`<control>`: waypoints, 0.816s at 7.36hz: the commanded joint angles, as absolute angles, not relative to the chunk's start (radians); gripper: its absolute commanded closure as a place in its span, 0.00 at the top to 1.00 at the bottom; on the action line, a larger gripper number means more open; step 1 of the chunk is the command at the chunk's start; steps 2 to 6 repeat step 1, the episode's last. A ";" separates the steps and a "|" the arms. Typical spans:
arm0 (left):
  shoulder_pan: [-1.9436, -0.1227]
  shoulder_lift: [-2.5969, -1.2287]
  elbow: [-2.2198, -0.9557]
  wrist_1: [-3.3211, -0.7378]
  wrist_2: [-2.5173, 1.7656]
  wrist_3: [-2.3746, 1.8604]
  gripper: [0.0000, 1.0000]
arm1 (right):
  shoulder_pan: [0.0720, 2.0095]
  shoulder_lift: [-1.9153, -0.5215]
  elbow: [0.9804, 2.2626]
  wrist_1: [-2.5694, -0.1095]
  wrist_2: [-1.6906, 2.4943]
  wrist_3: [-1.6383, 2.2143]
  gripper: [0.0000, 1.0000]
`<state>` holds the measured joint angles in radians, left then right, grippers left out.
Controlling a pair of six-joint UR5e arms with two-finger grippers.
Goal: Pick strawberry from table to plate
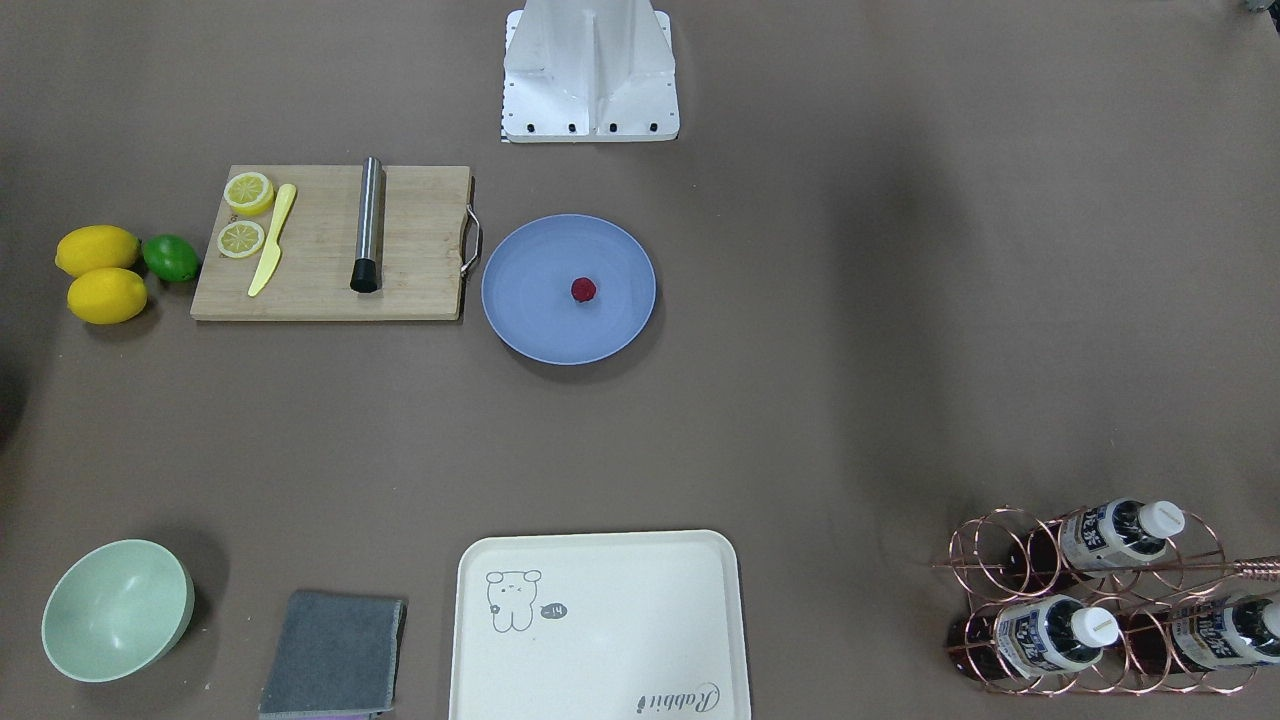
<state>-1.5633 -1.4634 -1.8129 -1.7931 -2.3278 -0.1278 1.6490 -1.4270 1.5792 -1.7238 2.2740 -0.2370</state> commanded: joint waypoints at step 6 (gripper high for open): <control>-1.563 -1.470 -1.810 -1.792 -2.352 -0.126 0.98 | 1.649 -1.425 1.585 -1.715 2.296 -0.188 1.00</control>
